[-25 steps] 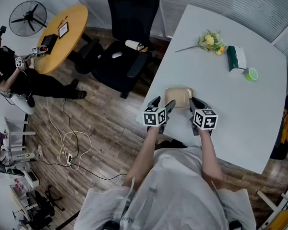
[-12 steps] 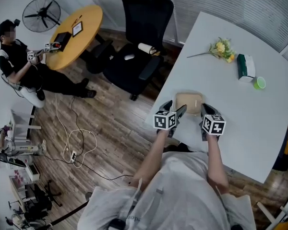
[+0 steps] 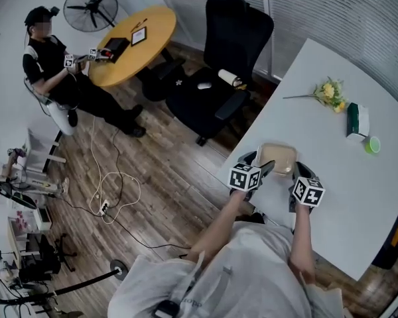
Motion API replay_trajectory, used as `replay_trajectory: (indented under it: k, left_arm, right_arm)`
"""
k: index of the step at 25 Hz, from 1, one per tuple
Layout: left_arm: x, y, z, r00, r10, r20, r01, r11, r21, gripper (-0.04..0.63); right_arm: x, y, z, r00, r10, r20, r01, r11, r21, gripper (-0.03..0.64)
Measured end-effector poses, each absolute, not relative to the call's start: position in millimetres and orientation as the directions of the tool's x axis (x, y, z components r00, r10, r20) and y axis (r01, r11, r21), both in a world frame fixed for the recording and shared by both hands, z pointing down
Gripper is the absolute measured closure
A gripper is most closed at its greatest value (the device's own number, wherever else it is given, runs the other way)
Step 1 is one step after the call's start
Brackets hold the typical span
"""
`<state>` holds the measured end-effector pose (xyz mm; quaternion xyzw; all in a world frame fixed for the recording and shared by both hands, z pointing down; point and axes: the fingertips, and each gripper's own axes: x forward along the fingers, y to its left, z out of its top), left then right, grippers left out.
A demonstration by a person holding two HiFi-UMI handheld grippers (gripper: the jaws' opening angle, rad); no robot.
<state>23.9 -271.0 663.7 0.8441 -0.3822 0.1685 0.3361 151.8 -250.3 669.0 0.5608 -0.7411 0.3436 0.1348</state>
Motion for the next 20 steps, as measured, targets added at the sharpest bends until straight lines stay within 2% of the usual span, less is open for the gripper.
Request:
replay_trajectory:
  k: [9, 20]
  left_arm:
    - [16.2, -263.8, 653.3, 0.650, -0.559, 0.514, -0.760, -0.475, 0.444, 0.273]
    - [-19.0, -228.7, 626.2, 0.600, -0.634, 0.489, -0.798, -0.432, 0.419, 0.398]
  right_arm:
    - [147.7, -241.1, 656.5, -0.326, -0.760, 0.562, -0.931, 0.155, -0.330, 0.594]
    - [124.3, -194.7, 633.1, -0.316, -0.793, 0.520, -0.934, 0.163, -0.319, 0.592]
